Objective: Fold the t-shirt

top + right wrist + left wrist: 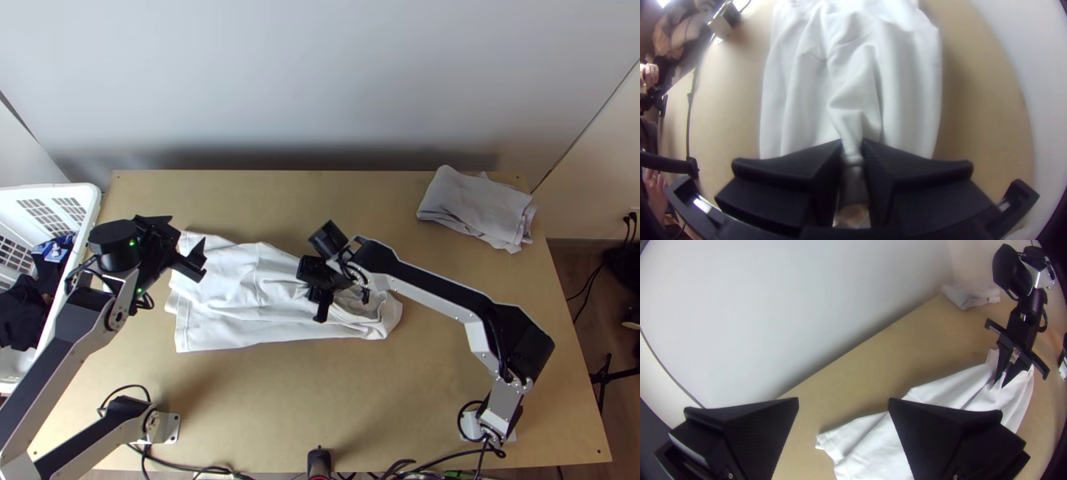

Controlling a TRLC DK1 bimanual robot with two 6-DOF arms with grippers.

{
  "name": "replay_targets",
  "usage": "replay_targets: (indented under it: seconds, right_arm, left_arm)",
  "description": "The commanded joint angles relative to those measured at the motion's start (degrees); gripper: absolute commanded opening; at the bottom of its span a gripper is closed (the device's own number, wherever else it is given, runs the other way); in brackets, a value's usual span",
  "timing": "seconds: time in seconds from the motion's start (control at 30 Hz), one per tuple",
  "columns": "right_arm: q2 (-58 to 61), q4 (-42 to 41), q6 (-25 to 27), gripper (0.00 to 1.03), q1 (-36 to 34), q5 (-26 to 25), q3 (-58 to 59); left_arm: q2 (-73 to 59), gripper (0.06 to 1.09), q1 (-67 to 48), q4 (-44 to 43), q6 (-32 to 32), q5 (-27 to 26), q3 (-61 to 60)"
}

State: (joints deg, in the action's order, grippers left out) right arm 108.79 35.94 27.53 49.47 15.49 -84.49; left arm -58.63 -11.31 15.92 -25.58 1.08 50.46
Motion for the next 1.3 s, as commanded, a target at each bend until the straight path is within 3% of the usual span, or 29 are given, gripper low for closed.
replay_targets:
  seconds: [0.0,0.2,0.33,1.0,1.27]
  right_arm:
    - [-0.16,-0.08,-2.13,0.07,-2.54,0.86,-0.24]
    - [-2.27,-0.08,-8.72,0.03,-7.29,0.86,-2.17]
    - [-3.41,-0.17,-9.95,0.03,-11.68,0.86,-2.96]
    - [-5.61,-1.93,-9.95,0.03,-30.31,-1.34,3.01]
    - [-4.47,-2.37,-10.39,0.03,-36.73,-6.52,5.56]
  left_arm:
    - [1.24,1.04,1.47,0.34,-0.43,-0.29,-0.1]
    - [1.68,1.04,1.29,0.69,-0.43,-0.38,0.08]
    - [2.03,1.04,1.2,1.3,-1.05,-0.38,-0.01]
    - [3.0,1.04,1.03,2.62,-4.12,-0.73,-1.85]
    - [3.79,1.04,1.03,3.06,-5.0,-0.82,-1.85]
